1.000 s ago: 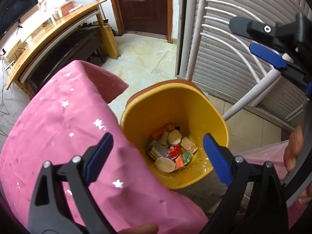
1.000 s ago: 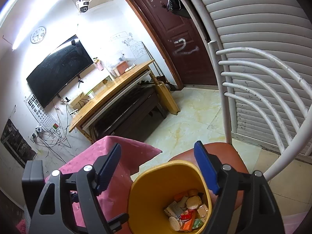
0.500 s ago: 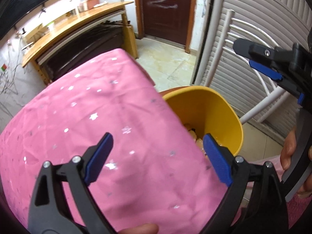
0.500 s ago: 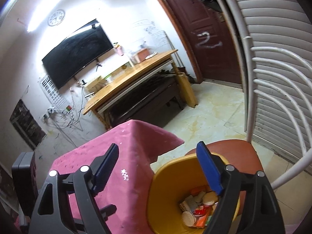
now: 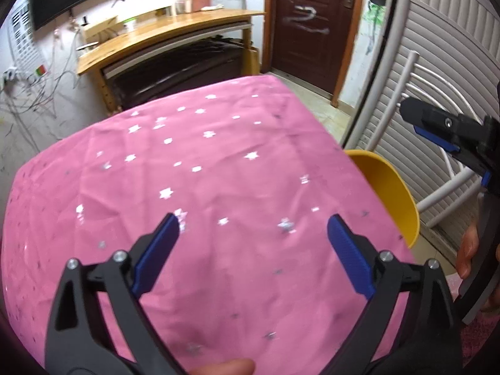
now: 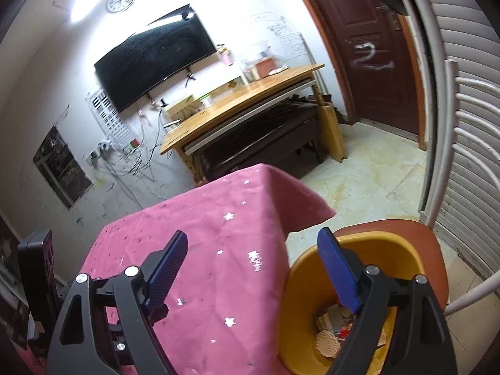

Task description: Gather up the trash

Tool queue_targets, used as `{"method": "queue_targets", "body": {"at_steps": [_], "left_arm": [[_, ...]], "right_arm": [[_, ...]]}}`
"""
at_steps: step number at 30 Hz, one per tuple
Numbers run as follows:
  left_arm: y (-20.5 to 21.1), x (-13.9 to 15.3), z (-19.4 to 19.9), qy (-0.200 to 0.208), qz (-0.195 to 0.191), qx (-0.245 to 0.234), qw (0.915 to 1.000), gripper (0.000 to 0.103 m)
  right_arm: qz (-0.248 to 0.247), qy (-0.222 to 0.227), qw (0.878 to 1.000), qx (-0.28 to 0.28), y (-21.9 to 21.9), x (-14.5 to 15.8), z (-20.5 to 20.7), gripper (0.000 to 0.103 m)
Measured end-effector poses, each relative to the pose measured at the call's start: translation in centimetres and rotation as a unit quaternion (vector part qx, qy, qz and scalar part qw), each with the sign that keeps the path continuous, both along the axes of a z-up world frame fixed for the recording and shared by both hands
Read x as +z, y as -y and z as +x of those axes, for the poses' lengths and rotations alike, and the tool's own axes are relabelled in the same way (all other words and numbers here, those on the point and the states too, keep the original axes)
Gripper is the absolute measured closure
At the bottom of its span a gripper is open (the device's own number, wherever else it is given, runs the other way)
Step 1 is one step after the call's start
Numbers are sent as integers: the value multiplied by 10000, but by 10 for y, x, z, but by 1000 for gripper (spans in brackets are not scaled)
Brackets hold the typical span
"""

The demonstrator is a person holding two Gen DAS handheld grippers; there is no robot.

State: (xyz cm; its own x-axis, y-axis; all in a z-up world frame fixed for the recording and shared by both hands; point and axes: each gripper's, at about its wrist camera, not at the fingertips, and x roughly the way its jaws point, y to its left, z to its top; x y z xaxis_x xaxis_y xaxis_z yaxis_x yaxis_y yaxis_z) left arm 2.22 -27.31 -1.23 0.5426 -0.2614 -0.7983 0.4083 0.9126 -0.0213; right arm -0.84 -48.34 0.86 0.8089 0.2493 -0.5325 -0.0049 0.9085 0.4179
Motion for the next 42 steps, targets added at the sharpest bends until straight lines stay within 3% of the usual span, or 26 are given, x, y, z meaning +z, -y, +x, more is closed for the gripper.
{"method": "queue_targets", "body": {"at_steps": [7, 25, 42], "left_arm": [[-42, 2, -3, 57, -172, 342, 9992, 11], [-153, 2, -13, 58, -615, 1230, 9905, 10], [-208, 11, -37, 377, -592, 1561, 9853, 8]], "right_arm": [[-116, 146, 9996, 216, -38, 5, 2, 24], [-579, -227, 9934, 963, -148, -13, 15, 23], [-985, -237, 9861, 1321, -215, -14, 2, 20]]}}
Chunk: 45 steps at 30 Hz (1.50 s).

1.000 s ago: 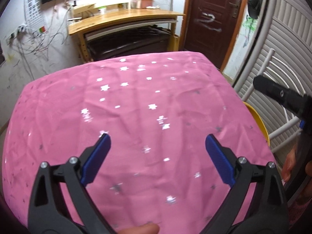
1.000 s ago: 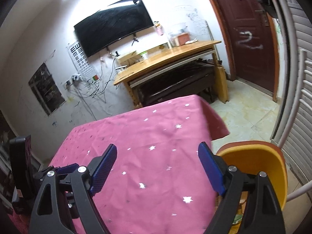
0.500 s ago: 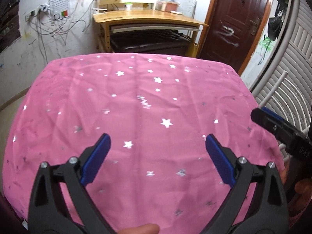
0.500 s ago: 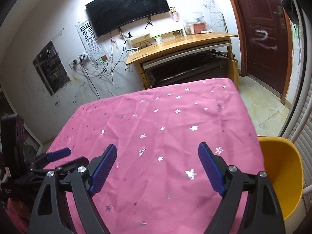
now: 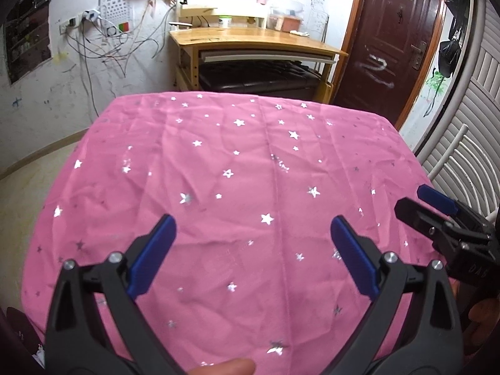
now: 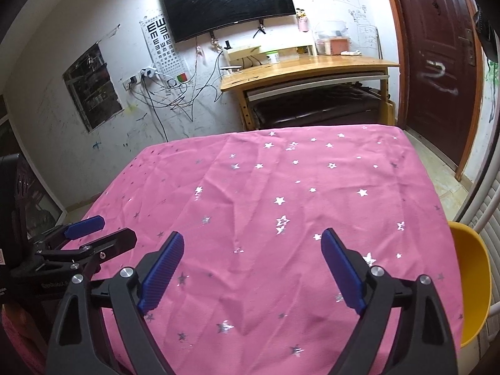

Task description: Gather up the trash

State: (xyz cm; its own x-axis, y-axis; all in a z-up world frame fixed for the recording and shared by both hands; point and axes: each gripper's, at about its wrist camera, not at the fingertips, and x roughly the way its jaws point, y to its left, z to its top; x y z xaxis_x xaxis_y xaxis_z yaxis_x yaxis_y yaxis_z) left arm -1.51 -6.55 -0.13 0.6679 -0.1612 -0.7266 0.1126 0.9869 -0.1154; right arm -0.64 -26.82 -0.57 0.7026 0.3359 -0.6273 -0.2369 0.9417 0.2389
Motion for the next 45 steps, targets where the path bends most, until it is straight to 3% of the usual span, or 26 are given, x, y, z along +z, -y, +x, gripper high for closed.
{"method": "queue_targets", "body": {"at_steps": [45], "left_arm": [[-19, -1, -9, -13, -32, 144, 9999, 8]], "right_arm": [[-38, 133, 9999, 56, -11, 5, -10, 19]]}}
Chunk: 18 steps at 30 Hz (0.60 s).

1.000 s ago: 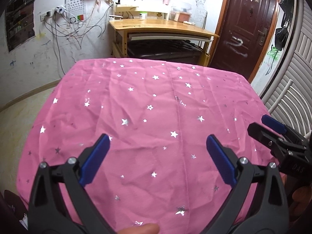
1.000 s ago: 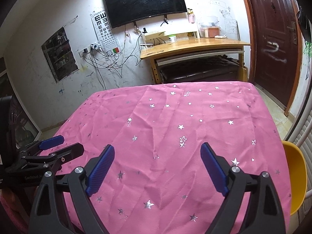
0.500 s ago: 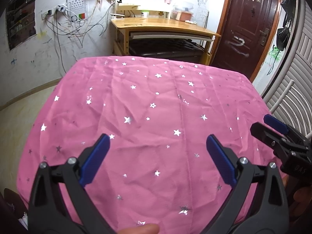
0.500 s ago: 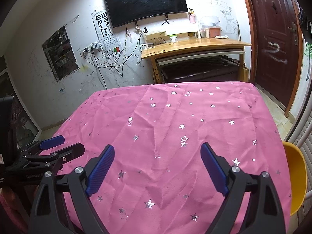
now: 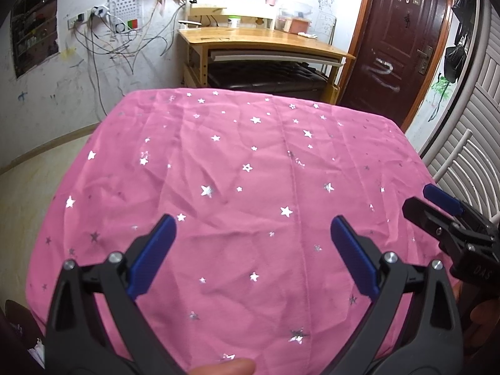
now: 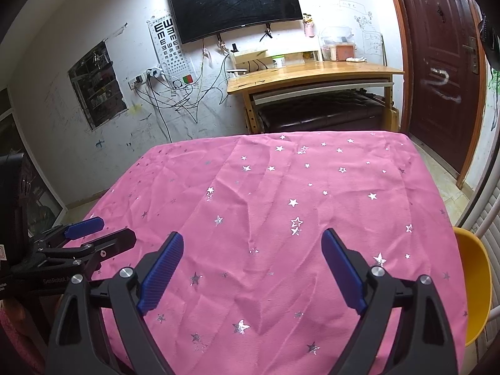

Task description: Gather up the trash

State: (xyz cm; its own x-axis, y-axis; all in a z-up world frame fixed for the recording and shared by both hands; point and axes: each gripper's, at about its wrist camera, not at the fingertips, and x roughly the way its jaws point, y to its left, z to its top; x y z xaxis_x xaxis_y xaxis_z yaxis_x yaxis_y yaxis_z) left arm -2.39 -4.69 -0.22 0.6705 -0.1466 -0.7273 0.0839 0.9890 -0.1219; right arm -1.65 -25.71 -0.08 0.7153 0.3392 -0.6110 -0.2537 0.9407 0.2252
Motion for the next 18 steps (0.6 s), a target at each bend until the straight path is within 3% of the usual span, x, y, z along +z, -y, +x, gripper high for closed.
{"method": "queue_targets", "body": {"at_steps": [18], "left_arm": [[-1, 0, -1, -11, 5, -5, 10000, 8]], "right_arm": [[-17, -2, 10000, 24, 0, 2, 1, 19]]}}
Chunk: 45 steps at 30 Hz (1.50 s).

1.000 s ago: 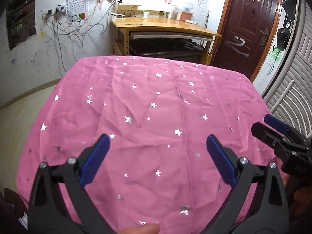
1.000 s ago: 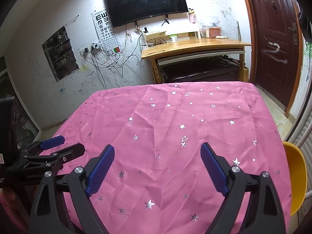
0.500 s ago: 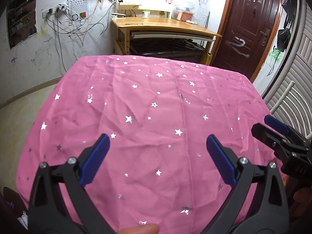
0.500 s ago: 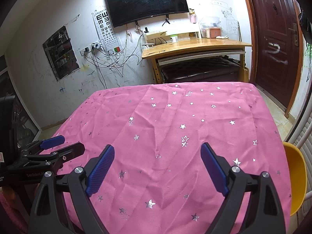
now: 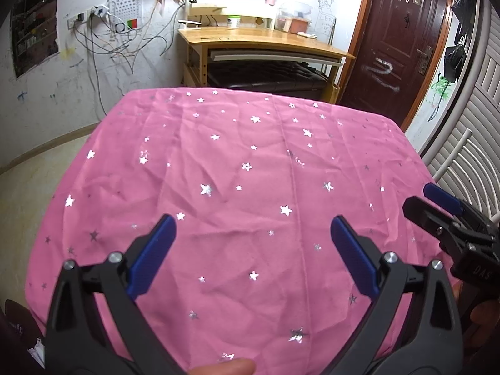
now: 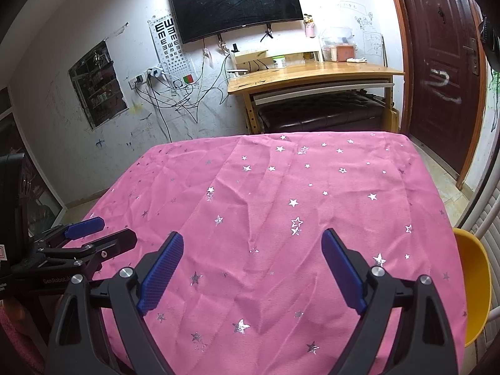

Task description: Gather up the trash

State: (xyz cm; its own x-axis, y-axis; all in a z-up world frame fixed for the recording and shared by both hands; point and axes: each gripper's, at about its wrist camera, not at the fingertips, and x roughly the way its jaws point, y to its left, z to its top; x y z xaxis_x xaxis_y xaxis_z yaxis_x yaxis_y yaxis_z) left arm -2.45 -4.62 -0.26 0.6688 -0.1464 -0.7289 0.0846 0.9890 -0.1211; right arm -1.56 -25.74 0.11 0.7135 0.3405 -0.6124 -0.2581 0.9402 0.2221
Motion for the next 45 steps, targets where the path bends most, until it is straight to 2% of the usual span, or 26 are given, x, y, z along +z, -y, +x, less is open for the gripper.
{"method": "queue_targets", "body": {"at_steps": [32, 38, 45], "left_arm": [[1, 0, 0, -1, -3, -5, 10000, 8], [1, 1, -4, 179, 135, 72, 9997, 8], [0, 0, 0, 111, 90, 61, 9999, 8]], "right_arm": [[-17, 17, 10000, 25, 0, 2, -1, 19], [-14, 22, 10000, 25, 0, 2, -1, 19], [-28, 21, 10000, 33, 0, 2, -1, 19]]}}
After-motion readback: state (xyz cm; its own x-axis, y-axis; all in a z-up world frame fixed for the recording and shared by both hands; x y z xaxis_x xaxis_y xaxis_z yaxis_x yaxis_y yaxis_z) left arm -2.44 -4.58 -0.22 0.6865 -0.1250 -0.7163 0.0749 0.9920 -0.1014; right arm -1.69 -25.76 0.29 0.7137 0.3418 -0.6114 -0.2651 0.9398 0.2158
